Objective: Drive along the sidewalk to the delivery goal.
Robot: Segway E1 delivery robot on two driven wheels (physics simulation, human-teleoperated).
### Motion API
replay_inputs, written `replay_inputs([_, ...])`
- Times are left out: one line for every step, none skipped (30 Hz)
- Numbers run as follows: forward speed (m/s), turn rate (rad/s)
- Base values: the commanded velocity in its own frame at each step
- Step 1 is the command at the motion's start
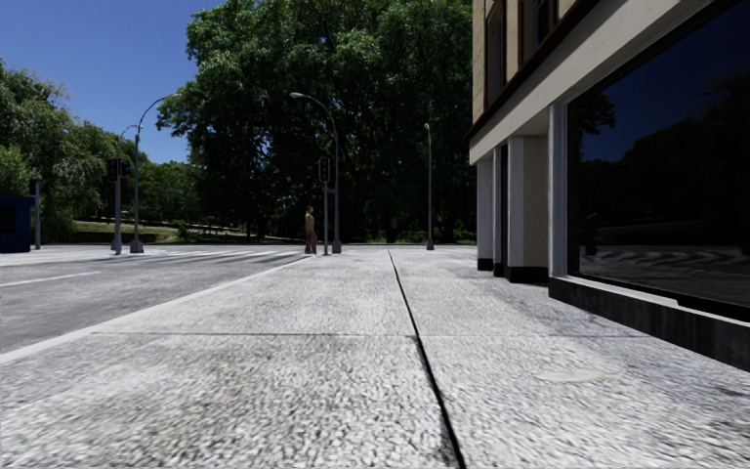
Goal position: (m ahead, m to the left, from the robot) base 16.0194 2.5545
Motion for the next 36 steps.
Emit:
replay_inputs([2.0, 0.0])
replay_inputs([2.0, 0.0])
replay_inputs([2.0, 0.0])
replay_inputs([2.0, 0.0])
replay_inputs([2.0, 0.0])
replay_inputs([2.0, 0.0])
replay_inputs([2.0, 0.0])
replay_inputs([2.0, 0.0])
replay_inputs([2.0, 0.0])
replay_inputs([2.0, 0.0])
replay_inputs([2.0, 0.0])
replay_inputs([2.0, 0.0])
replay_inputs([2.0, 0.0])
replay_inputs([2.0, 0.0])
replay_inputs([2.0, 0.0])
replay_inputs([2.0, 0.0])
replay_inputs([2.0, 0.0])
replay_inputs([2.0, 0.0])
replay_inputs([2.0, 0.0])
replay_inputs([2.0, 0.0])
replay_inputs([2.0, 0.0])
replay_inputs([2.0, 0.0])
replay_inputs([2.0, 0.0])
replay_inputs([2.0, 0.0])
replay_inputs([2.0, 0.0])
replay_inputs([2.0, 0.0])
replay_inputs([2.0, 0.0])
replay_inputs([2.0, 0.0])
replay_inputs([2.0, 0.0])
replay_inputs([2.0, 0.0])
replay_inputs([2.0, 0.0])
replay_inputs([2.0, 0.0])
replay_inputs([2.0, 0.0])
replay_inputs([2.0, 0.0])
replay_inputs([2.0, 0.0])
replay_inputs([2.0, 0.0])
